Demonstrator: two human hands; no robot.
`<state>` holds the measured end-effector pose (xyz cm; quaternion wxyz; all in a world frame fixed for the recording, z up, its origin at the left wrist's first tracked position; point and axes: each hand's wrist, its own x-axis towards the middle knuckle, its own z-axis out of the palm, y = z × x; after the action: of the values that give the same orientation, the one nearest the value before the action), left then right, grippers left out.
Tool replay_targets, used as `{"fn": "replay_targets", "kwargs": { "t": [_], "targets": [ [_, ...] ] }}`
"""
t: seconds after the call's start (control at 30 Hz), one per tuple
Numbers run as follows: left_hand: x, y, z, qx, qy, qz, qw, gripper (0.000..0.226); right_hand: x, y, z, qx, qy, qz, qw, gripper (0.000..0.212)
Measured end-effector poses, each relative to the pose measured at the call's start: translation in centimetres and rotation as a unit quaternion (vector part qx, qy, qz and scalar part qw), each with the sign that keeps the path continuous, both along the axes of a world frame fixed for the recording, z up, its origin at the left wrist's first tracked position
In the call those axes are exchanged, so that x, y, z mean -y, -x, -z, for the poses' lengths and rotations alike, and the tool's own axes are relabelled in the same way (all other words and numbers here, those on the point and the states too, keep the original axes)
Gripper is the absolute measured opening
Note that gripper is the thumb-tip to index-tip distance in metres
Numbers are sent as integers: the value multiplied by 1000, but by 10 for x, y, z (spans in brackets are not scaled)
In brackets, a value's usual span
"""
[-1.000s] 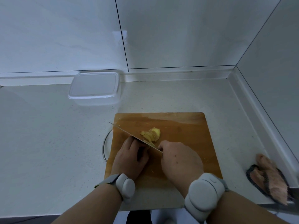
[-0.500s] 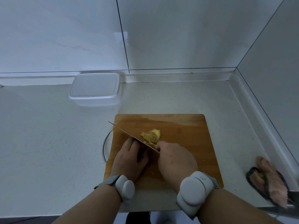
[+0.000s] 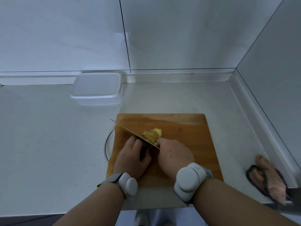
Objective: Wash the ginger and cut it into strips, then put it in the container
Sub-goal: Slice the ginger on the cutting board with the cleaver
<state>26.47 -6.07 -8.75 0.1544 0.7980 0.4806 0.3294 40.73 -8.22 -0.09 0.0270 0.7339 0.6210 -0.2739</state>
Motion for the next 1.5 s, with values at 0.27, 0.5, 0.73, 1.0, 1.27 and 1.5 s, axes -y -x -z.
{"fn": "replay_targets", "kwargs": {
  "t": [0.27, 0.5, 0.73, 1.0, 1.27, 1.5],
  "targets": [
    [-1, 2, 2, 11, 10, 19, 1000, 22, 4, 1, 0, 11, -19, 5, 1000, 29],
    [-1, 4, 4, 37, 22, 25, 999, 18, 3, 2, -5, 7, -8, 20, 1000, 30],
    [-6, 7, 3, 62, 28, 30, 997, 15, 2, 3, -4, 9, -7, 25, 1000, 30],
    [-9, 12, 0, 72, 24, 56, 996, 16, -2, -3, -4, -15, 3, 19, 1000, 30],
    [-9, 13, -1, 76, 31, 55, 995, 12, -2, -4, -10, -34, -26, 28, 999, 23],
    [-9, 12, 0, 54, 37, 41, 997, 16, 1, -1, -16, -15, -18, 28, 999, 21]
  ]
}}
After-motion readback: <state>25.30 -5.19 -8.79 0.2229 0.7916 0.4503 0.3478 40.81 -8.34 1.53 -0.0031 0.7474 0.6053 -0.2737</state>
